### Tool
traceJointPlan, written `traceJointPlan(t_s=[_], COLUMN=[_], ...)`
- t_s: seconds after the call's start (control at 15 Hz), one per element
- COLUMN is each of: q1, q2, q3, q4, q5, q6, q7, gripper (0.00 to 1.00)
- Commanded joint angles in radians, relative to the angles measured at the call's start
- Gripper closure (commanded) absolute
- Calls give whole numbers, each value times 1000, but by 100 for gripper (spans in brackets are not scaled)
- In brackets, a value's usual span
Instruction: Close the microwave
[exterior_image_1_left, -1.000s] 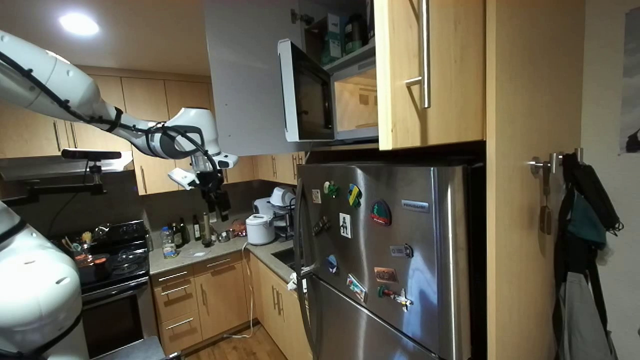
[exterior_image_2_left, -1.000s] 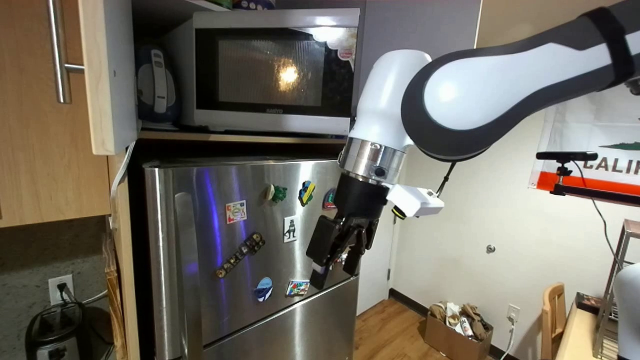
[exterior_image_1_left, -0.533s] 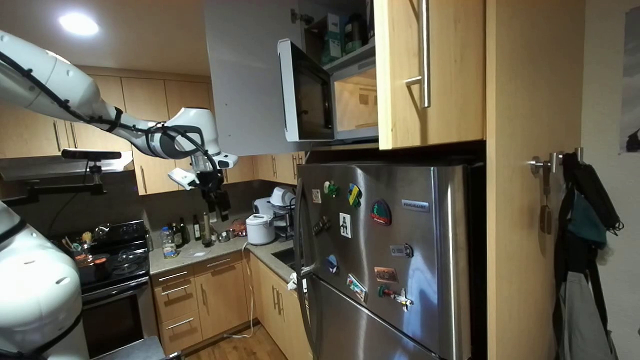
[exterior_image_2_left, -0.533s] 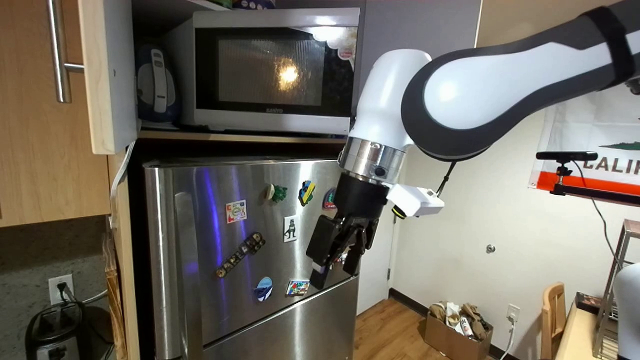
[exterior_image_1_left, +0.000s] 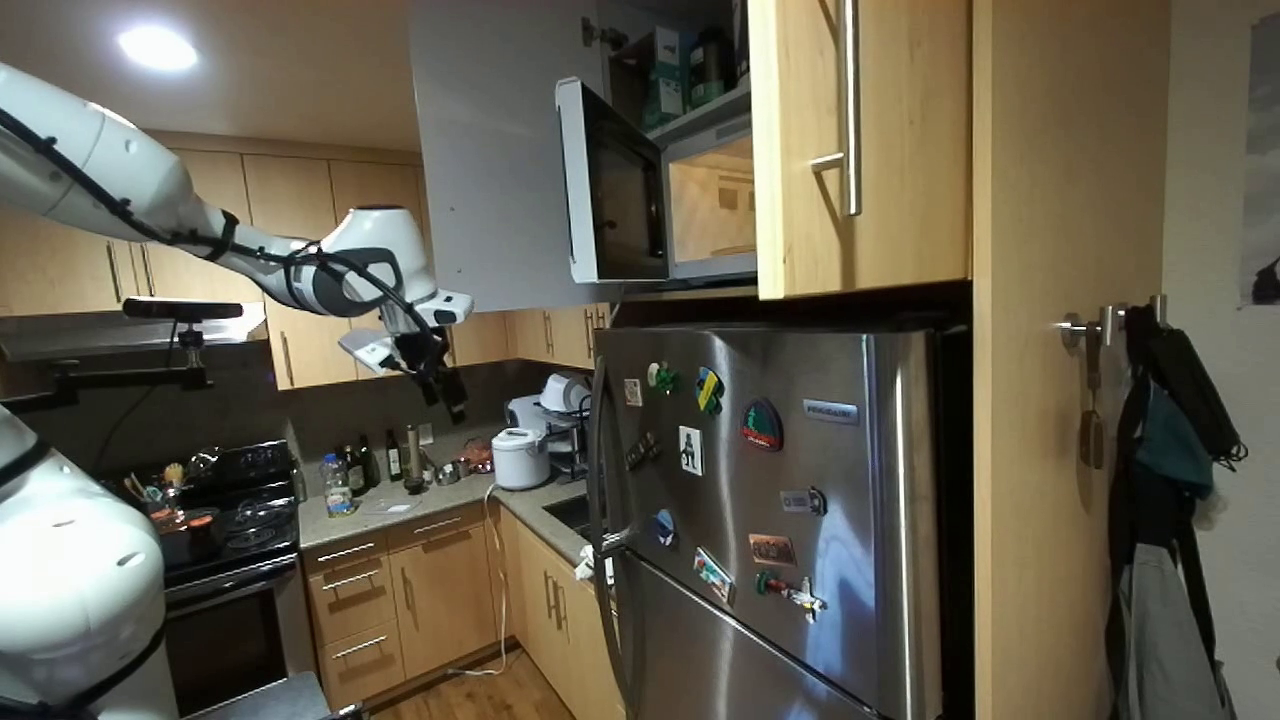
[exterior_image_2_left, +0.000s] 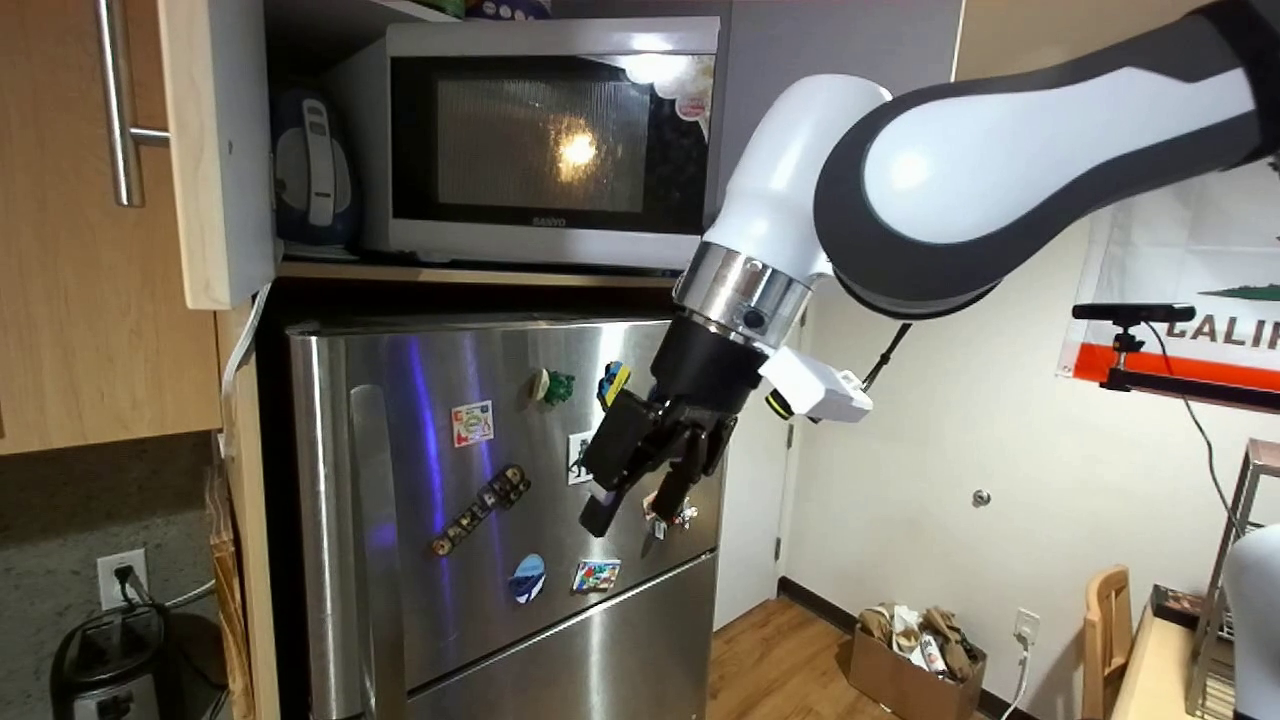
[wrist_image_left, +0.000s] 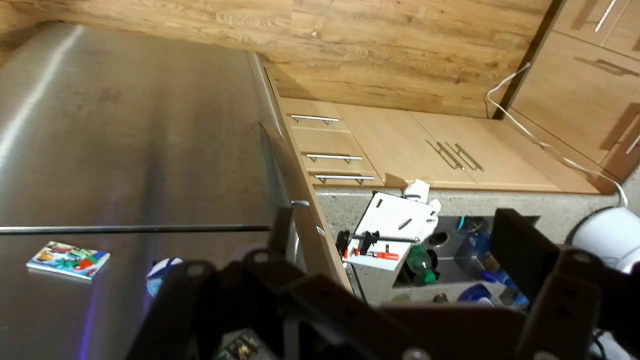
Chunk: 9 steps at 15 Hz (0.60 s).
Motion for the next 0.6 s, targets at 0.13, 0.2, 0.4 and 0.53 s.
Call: traceJointPlan(t_s=[0.13,0.2,0.4,0.53], q1=[58,65,71,63], q2=[-134,-168,-265,-324], q3=[2,5,16,22], q4=[-86,-103,-151,-175], q5=[43,39,21,12], q6=[203,247,371,442], q7=[-14,-9,14,25], gripper=[0,0,0,0])
